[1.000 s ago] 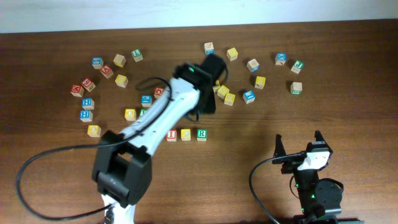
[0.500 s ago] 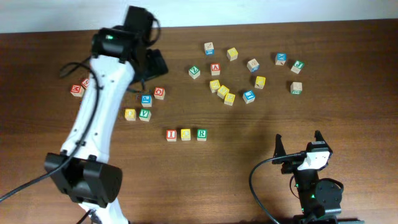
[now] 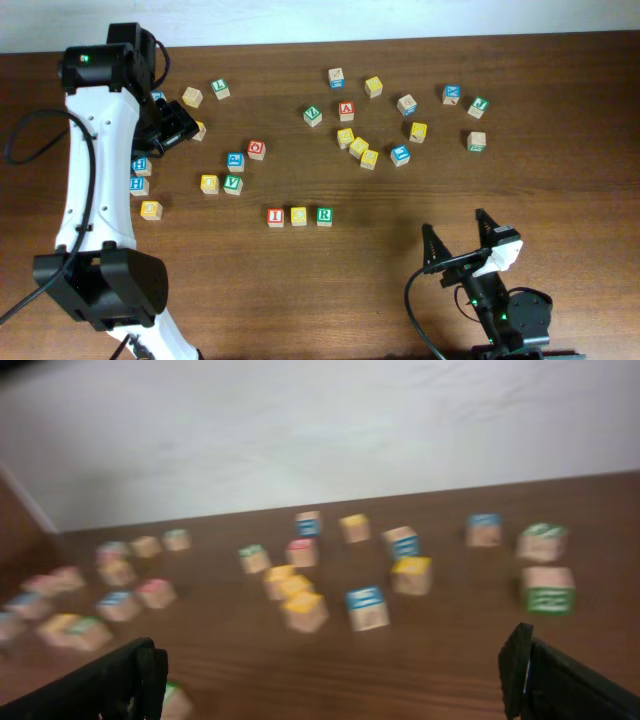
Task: Spell out ICRA
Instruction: 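Move the right gripper over the red A block in the right cluster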
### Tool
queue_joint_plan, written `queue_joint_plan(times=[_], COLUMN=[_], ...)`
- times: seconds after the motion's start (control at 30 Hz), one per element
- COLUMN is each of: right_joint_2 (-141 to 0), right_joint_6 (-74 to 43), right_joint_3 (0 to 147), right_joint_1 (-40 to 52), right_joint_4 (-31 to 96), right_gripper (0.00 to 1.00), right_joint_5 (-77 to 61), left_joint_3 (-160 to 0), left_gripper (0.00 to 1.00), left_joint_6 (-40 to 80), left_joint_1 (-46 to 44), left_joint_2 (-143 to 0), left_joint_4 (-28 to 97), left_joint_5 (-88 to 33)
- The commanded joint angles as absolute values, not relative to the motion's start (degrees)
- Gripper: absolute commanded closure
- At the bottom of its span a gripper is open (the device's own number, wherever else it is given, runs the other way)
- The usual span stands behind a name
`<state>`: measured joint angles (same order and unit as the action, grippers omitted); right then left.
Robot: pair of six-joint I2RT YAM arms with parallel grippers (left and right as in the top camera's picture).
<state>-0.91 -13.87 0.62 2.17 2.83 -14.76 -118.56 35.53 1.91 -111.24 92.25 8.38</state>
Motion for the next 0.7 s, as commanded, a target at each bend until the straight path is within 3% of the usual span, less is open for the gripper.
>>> queue_joint_plan(times=[0.0, 0.03, 0.2, 0.27, 0.37, 0.47, 0.57, 0.67], right_joint_2=[-0.5, -0.5, -0.5, -0.8, -10.9, -33.0, -60.1, -88.1], right_joint_6=[-26.5, -31.9, -32.4, -31.2, -18.8, -12.0, -5.3, 3.1], right_joint_3=[0.3, 0.3, 0.6, 4.5, 19.7, 44.7, 75.6, 104.4], right_joint_1=[1.8, 1.8, 1.8, 1.8, 1.8, 1.8, 2.1, 10.0], right_joint_4=[-4.2, -10.0, -40.1, -41.6, -40.6, -23.1, 8.1, 33.2], right_gripper=[0.02, 0.02, 0.02, 0.02, 0.02, 0.02, 0.02, 0.02], right_joint_5=[-22.4, -23.2, -21.9, -17.8, -17.5, -23.1, -29.2, -23.3], left_joint_3=[-118.8, -118.8, -118.8, -118.8, -118.8, -118.8, -118.8, -118.8], left_gripper=[0.01, 0.01, 0.01, 0.01, 0.01, 0.01, 0.01, 0.01], left_joint_6=[35.1, 35.1, 35.1, 35.1, 35.1, 35.1, 35.1, 35.1], left_joint_1=[2.2, 2.2, 2.2, 2.2, 2.2, 2.2, 2.2, 2.2], left_joint_2=[-110.7, -110.7, -110.7, -110.7, -110.7, -110.7, -110.7, -110.7], left_joint_4=[92.4, 92.5, 92.5, 92.5, 92.5, 92.5, 92.4, 92.4], left_joint_5=[8.4, 8.4, 8.4, 8.4, 8.4, 8.4, 8.4, 8.4])
